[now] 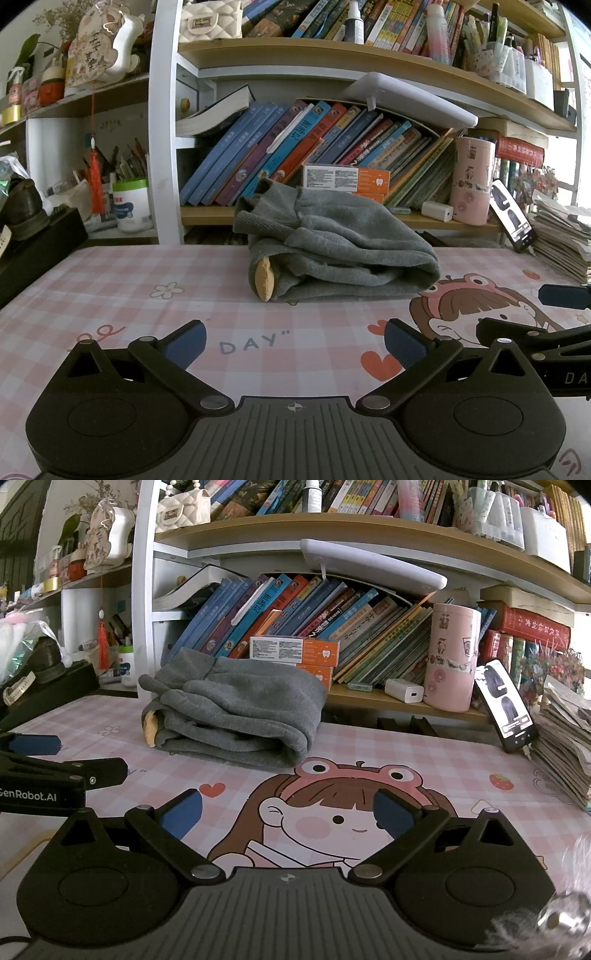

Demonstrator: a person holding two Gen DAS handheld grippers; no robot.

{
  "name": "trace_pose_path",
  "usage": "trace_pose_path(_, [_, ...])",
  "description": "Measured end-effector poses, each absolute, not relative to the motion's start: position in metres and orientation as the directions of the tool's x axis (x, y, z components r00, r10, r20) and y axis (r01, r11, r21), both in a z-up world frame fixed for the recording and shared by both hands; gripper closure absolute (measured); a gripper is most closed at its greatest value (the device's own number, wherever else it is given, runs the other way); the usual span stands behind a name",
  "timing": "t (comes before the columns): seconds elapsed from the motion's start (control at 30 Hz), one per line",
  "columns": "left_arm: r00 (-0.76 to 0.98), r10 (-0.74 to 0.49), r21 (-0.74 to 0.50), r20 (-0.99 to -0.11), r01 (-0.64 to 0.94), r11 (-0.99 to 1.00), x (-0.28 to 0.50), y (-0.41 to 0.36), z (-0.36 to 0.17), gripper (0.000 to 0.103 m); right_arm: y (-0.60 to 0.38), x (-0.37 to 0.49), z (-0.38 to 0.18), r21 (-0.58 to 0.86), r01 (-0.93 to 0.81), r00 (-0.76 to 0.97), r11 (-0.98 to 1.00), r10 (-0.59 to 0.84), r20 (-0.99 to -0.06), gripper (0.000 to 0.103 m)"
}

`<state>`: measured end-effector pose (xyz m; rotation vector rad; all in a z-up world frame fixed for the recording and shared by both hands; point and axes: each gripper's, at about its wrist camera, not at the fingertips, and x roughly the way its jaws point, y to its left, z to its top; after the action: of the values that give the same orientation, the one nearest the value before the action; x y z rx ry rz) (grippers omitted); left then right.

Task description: Fold clothes

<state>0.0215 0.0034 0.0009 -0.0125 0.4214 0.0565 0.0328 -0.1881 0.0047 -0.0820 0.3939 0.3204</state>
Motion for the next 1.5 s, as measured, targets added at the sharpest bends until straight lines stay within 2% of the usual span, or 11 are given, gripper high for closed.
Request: trace_pose_path(1.5, [0.908,0.023,-0.036,-0.419,-0.042,0.998,0.0232,0.0080,0.0000,0.000,-0.1879,0.0330,0.0036,-0.015,-0.323,0.872,0.946,0.291,-0.394,0.003])
